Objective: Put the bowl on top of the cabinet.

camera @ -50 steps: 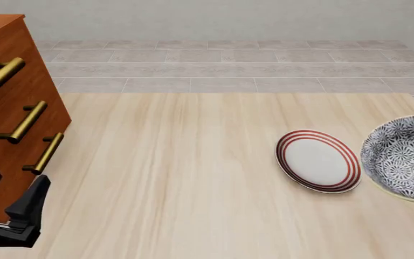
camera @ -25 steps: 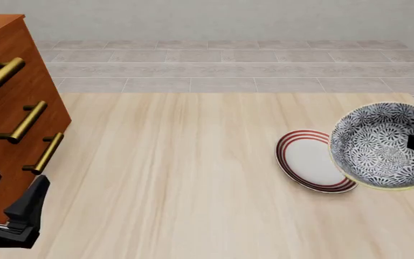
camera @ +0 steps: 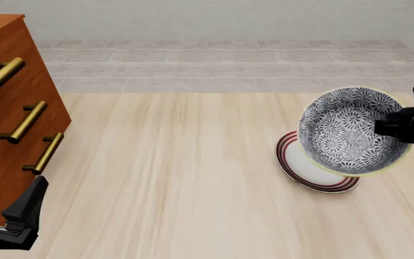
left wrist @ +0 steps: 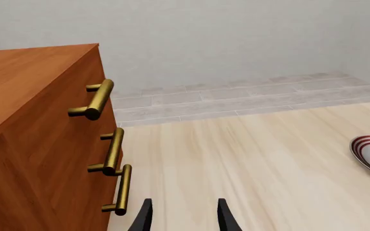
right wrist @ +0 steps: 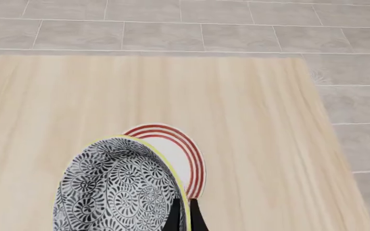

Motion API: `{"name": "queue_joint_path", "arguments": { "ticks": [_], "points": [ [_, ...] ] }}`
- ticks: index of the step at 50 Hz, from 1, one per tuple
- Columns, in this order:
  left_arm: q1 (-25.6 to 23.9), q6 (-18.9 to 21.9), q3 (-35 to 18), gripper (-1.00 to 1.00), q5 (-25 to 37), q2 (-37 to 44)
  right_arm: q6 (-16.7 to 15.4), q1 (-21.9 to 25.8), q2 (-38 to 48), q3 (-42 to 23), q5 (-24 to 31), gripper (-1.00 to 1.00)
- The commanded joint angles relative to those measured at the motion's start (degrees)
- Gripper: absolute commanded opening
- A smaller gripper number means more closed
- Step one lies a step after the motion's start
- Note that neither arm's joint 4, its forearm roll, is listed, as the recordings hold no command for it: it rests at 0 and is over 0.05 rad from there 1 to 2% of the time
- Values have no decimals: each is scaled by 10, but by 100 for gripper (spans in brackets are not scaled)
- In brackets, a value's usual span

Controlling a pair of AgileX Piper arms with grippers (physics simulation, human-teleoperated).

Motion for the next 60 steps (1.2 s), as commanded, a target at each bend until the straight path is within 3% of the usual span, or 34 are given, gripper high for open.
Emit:
{"name": "queue_joint_path", "arguments": {
  "ticks": [1,23,60],
  "points": [
    [0,-1,0,100,3,-6,9,53,17,-15,-13,-100],
    [0,-3,0,100,4,-10,-10,142,46,-42,-32,-100],
    [3,-6,0,100,18,-33,-5,272,97,-96,-57,-100]
  ]
}}
